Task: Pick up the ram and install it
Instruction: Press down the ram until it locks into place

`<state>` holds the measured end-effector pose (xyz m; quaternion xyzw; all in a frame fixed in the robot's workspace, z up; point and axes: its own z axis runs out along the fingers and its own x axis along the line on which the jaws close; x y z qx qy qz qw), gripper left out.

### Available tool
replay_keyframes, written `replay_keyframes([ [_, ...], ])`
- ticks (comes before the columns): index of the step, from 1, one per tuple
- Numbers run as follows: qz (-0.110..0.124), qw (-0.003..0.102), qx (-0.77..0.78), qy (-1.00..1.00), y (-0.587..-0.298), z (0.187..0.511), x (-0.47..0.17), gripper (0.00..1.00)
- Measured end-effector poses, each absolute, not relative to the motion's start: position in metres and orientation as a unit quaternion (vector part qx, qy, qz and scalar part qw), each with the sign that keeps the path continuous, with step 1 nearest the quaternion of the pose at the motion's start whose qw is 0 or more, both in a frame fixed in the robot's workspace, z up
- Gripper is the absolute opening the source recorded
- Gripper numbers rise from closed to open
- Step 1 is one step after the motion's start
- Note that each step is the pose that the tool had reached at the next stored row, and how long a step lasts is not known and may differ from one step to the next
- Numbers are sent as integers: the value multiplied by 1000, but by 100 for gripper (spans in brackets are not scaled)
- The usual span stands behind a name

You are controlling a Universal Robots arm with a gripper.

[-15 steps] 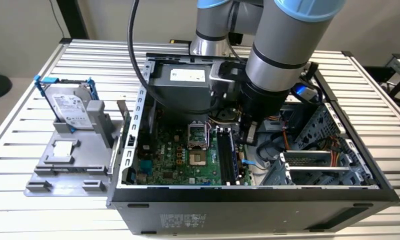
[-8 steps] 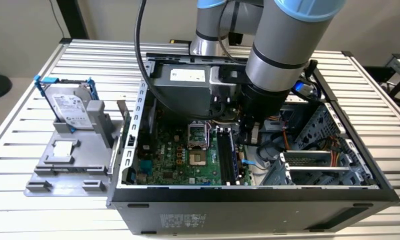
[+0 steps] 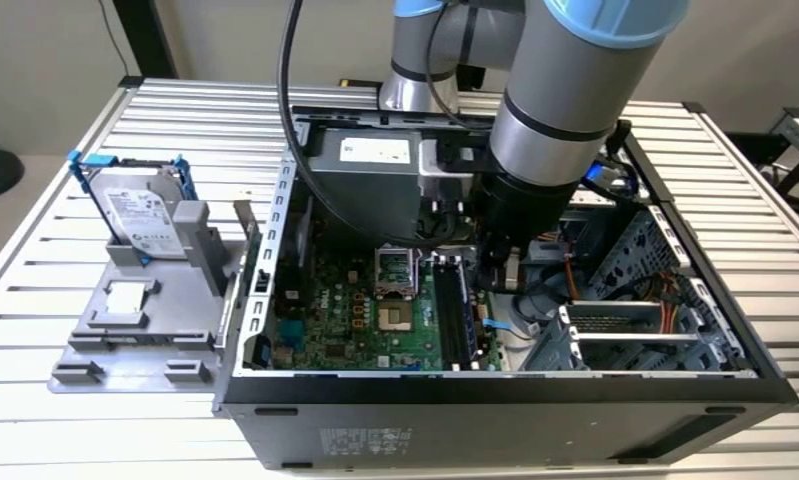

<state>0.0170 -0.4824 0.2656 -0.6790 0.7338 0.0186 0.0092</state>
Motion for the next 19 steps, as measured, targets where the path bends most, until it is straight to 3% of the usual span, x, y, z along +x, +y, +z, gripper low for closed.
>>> replay_keyframes([
  [19, 18, 10, -663, 748, -482, 232, 16, 0],
])
